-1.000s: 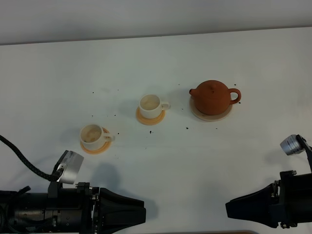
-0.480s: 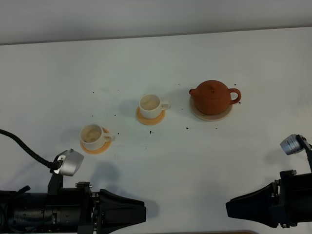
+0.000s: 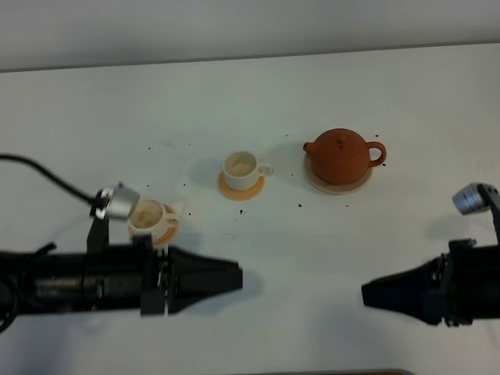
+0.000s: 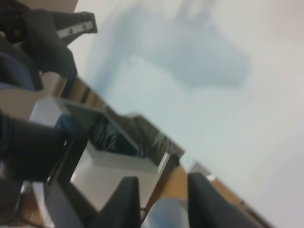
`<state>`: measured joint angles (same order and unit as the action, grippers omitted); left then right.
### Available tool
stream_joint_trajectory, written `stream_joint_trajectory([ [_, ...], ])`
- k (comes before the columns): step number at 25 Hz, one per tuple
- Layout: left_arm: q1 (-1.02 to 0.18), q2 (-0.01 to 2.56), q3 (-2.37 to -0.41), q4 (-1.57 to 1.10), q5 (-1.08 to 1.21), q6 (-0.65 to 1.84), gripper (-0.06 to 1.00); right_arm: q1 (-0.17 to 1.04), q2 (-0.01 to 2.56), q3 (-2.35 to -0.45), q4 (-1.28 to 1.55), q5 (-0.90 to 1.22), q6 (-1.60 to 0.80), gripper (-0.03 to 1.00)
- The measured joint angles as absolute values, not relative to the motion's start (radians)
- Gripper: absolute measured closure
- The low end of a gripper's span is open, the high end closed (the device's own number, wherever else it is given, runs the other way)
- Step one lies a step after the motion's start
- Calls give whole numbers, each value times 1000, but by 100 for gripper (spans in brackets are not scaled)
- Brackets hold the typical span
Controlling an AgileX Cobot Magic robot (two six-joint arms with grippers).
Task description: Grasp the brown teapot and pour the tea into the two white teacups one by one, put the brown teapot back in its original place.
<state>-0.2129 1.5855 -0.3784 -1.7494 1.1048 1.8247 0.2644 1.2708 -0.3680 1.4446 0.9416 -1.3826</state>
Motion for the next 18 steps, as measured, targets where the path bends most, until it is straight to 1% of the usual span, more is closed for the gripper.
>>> stream_joint_trajectory([
  [3, -213, 1585, -473, -1709, 1008, 1736, 69, 264, 1272, -418, 1437, 883, -1346, 73],
  [7, -213, 1583, -594, -1581, 874, 1565, 69, 264, 1273, -491, 1384, 817, -1276, 73],
  [13, -213, 1521, -733, -1294, 727, 1265, 69, 264, 1274, -609, 1208, 732, -1108, 73],
  [18, -213, 1389, -783, -970, 662, 901, 69, 264, 1275, -667, 1034, 682, -937, 73],
])
